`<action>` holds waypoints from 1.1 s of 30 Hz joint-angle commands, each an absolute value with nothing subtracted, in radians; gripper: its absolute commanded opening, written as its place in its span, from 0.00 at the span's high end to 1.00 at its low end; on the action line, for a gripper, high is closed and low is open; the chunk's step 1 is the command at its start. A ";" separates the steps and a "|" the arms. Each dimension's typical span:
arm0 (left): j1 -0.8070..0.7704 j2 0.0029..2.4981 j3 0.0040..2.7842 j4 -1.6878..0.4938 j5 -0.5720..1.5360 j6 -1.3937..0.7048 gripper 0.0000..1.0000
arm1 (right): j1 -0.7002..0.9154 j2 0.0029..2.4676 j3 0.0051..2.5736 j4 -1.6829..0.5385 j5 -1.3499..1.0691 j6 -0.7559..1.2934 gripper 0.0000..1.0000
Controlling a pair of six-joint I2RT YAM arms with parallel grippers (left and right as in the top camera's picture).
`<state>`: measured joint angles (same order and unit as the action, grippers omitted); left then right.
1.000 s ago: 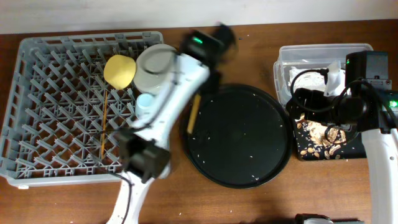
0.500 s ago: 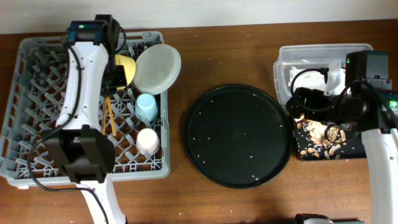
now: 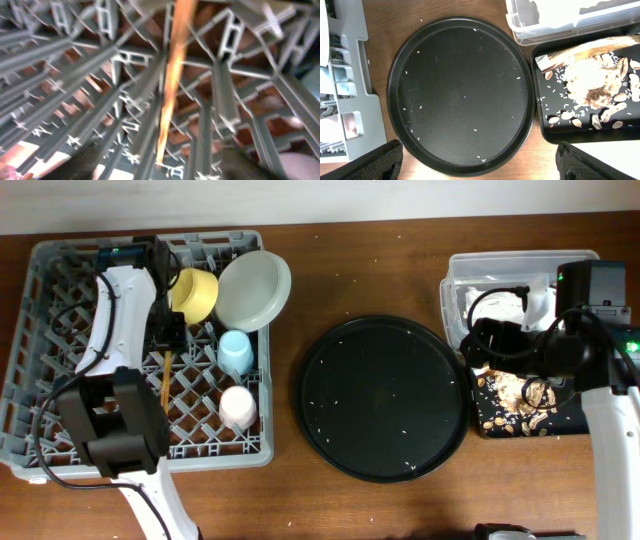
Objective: Sort waste into correct bins and load items into the dishwasher rack
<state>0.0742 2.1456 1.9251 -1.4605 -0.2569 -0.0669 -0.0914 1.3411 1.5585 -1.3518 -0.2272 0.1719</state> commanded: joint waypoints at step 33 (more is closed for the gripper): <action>0.067 1.761 2.011 -1.367 0.049 -0.062 0.01 | 0.043 0.279 0.499 -0.369 -0.127 0.113 0.01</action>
